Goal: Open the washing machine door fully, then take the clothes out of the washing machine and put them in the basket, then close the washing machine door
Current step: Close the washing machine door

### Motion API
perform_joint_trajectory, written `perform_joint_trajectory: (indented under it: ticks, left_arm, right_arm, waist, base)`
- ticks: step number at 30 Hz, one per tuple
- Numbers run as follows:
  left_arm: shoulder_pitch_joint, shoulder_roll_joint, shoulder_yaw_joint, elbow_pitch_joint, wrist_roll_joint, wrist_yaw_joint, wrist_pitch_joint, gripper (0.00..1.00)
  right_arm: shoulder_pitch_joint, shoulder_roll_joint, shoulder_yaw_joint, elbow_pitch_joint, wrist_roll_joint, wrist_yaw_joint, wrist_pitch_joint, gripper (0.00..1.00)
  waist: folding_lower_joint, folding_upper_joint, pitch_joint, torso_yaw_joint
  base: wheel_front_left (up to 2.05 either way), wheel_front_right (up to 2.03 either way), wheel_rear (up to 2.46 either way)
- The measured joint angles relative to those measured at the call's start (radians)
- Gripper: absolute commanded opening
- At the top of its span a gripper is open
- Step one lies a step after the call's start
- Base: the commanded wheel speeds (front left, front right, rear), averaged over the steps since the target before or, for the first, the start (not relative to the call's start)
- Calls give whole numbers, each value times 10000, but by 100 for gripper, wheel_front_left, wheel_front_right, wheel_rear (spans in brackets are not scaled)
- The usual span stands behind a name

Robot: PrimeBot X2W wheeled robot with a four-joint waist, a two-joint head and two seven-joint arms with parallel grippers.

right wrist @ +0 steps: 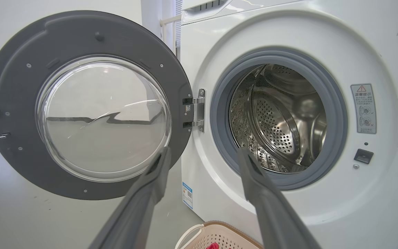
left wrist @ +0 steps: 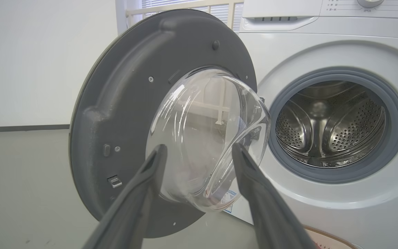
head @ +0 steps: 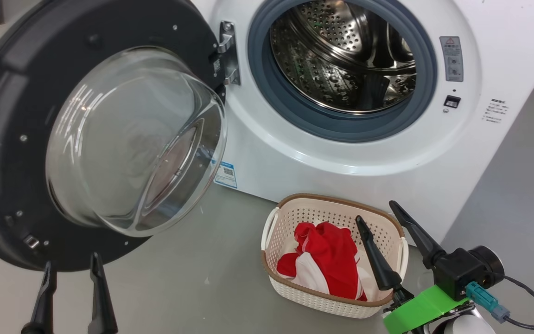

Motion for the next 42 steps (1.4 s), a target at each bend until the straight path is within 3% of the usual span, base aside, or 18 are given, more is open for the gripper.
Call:
perform_joint_trajectory:
  ticks: [9, 10, 11, 12, 22, 29, 36, 42]
  left_arm:
    - [143, -4, 12, -2, 0, 81, -4, 100]
    - [143, -4, 12, 2, -2, 82, -10, 45]
    - [143, -6, 19, 2, -2, 84, -21, 4]
    - [143, -8, 33, 2, -2, 86, -90, 0]
    - [-295, -336, 945, -477, -1001, 27, -600, 0]
    - [-1814, -391, 2184, -353, -2360, -719, -723, 0]
    - [-3728, -387, 3568, 1279, -4128, -1361, -796, 0]
    - [-5533, 213, 4479, 3985, -5668, -1845, -328, 0]
  right_arm:
    - [0, 0, 19, 31, 0, 0, 0, 100]
    - [0, 0, 31, 38, 0, 0, 0, 100]
    - [0, 0, 42, 46, 0, 0, 0, 100]
    - [0, 0, 50, 61, 0, 0, 0, 100]
    - [2, -2, 10, 134, 0, 0, 0, 100]
    - [7, -2, -10, 176, 0, 0, 0, 100]
    - [13, -2, -38, 236, 6, 0, 0, 100]
    - [14, 2, -12, 322, 88, 0, 0, 100]
  waist:
    - [0, 0, 29, 206]
    - [0, 0, 29, 197]
    - [0, 0, 27, 183]
    - [0, 0, 24, 167]
    - [0, 0, -30, -37]
    - [0, 0, -134, -129]
    - [0, 0, -276, -254]
    - [0, 0, -360, -425]
  base:
    - [0, 0, 0]
    - [0, 0, 0]
    - [0, 0, 0]
    - [0, 0, 0]
    - [0, 0, 0]
    - [0, 0, 0]
    - [0, 0, 0]
    - [0, 0, 0]
